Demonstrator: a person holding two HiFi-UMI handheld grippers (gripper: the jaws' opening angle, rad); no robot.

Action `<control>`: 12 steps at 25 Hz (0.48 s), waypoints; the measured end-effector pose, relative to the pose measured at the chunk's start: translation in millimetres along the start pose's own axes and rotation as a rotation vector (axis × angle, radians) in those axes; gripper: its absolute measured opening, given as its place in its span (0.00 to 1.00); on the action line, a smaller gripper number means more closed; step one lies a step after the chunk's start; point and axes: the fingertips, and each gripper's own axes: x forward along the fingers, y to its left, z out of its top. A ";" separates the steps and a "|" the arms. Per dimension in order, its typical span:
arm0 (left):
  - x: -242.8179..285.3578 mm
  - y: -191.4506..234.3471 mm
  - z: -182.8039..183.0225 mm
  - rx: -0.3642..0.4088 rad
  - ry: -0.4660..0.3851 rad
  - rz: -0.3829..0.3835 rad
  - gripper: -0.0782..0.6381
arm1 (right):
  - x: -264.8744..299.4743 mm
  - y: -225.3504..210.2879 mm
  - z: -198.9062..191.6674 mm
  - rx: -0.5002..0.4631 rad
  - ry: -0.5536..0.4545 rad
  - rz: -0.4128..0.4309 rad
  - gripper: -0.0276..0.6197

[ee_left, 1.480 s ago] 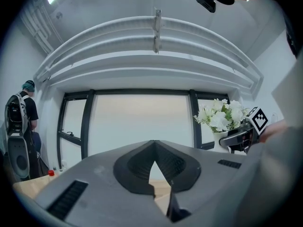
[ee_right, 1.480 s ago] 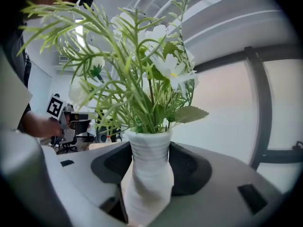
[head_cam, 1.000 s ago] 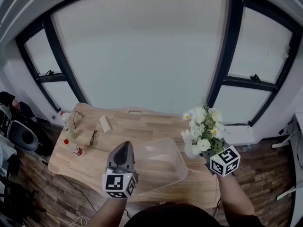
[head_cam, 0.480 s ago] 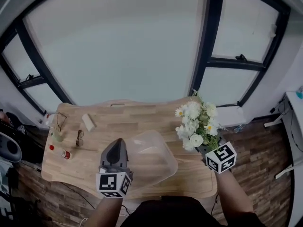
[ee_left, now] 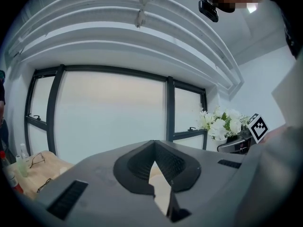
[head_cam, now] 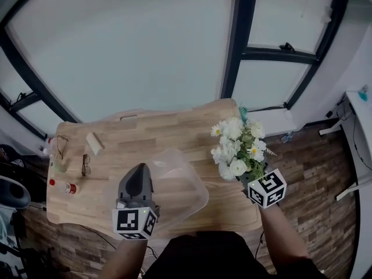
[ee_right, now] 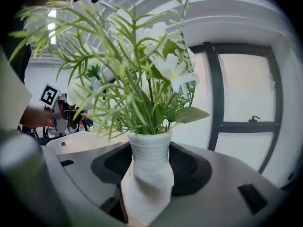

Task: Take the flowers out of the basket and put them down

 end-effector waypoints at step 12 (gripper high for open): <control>6.2 -13.7 -9.7 0.037 0.024 0.002 0.12 | 8.3 -5.6 -45.5 0.014 0.036 0.006 0.45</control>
